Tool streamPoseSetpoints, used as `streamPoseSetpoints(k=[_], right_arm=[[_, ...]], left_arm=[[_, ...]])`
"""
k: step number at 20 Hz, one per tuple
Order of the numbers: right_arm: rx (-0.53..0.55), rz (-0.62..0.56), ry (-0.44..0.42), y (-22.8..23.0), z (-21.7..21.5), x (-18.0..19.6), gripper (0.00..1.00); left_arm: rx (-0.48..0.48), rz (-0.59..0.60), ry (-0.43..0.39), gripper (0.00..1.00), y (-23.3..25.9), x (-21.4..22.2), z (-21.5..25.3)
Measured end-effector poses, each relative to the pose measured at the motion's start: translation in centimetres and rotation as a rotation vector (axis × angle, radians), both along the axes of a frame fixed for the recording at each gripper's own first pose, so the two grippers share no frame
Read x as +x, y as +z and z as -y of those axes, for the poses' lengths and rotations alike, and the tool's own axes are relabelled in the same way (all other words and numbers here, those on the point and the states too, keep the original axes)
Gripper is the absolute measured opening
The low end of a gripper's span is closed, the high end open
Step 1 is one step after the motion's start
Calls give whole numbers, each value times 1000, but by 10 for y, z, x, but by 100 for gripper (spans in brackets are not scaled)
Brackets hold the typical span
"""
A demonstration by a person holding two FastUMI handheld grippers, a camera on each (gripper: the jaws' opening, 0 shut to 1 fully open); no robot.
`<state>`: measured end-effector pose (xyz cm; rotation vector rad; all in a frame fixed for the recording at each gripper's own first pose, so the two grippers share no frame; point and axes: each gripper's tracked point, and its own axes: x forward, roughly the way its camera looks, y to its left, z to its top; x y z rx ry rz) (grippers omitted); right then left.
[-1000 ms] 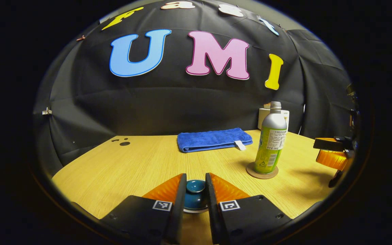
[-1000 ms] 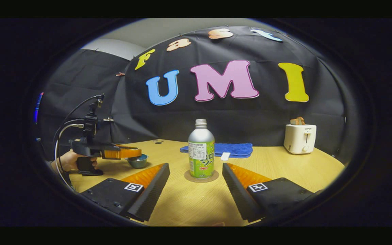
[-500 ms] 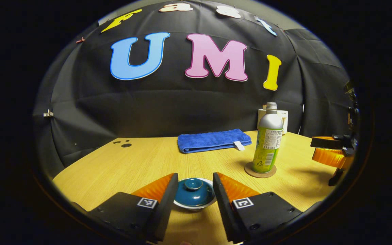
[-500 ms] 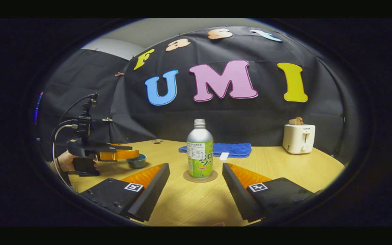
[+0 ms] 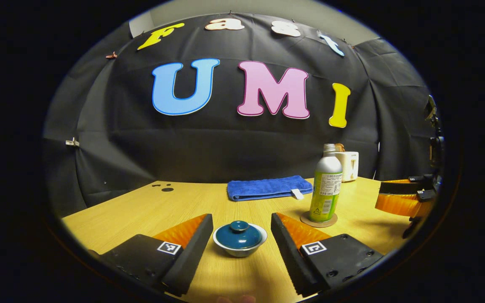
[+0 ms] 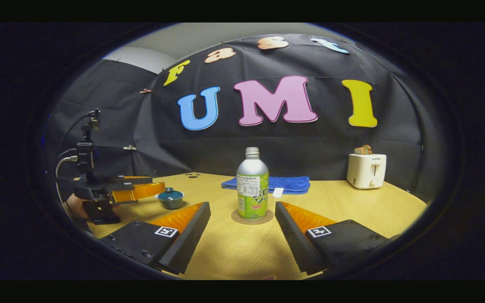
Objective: Open the teacup lid with one hand, grasp the water bottle and pour water into the teacup with the other hand; after pouring, place the water bottle on the coaster and then close the teacup lid.
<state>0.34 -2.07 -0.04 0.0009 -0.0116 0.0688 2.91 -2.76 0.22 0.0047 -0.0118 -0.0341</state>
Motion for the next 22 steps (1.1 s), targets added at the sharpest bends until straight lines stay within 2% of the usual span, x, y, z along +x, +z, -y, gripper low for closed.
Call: streamPoseSetpoints(k=[4,6,22], right_arm=[[-2,0,-12,0,-11,-1,95],[-1,-1,11,-1,-18,-2,96],[-1,0,3,0,-15,-1,96]], left_arm=[[1,0,-48,94,-1,-8,18],[1,-2,-38,94,-1,-8,16],[0,-2,-22,94,-1,-8,15]])
